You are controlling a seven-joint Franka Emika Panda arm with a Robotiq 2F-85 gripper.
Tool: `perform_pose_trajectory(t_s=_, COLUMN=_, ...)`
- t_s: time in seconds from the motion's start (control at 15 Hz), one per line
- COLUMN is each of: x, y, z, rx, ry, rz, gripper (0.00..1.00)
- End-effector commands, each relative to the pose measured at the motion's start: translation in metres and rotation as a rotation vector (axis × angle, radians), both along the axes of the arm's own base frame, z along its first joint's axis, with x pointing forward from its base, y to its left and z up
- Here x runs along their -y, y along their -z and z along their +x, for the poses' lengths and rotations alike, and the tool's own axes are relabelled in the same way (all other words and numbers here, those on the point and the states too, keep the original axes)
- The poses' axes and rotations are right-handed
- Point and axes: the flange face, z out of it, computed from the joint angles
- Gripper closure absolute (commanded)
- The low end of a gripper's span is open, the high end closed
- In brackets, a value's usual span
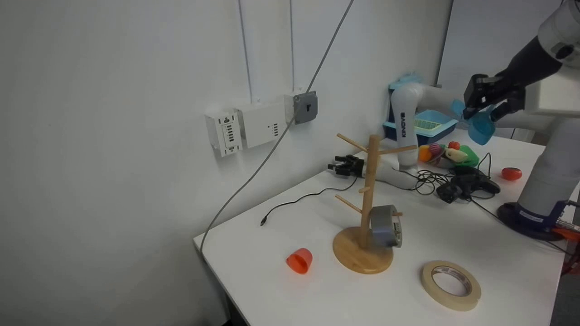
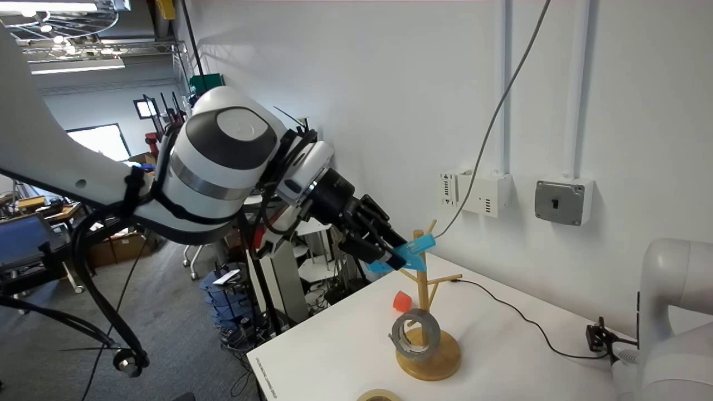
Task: Remove the tape off of the wooden holder then put the dark brown tape on the bottom position of the wooden holder then put the peg on the top position of the wooden holder
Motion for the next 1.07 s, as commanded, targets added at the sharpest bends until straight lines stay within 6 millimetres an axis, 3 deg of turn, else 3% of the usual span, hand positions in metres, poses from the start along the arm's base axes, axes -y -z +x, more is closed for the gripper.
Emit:
perform_pose_trajectory(t_s=0.0, x=0.006, y=-0.015, z=-0.010, rx=0.072, ry=0.030, rz=0.040, gripper=0.77)
perform_pose_trajectory(t_s=1.0, x=-0.017, y=0.036, z=-0.006, rx=0.271, ry=0.182, rz=0.253, gripper=0.77)
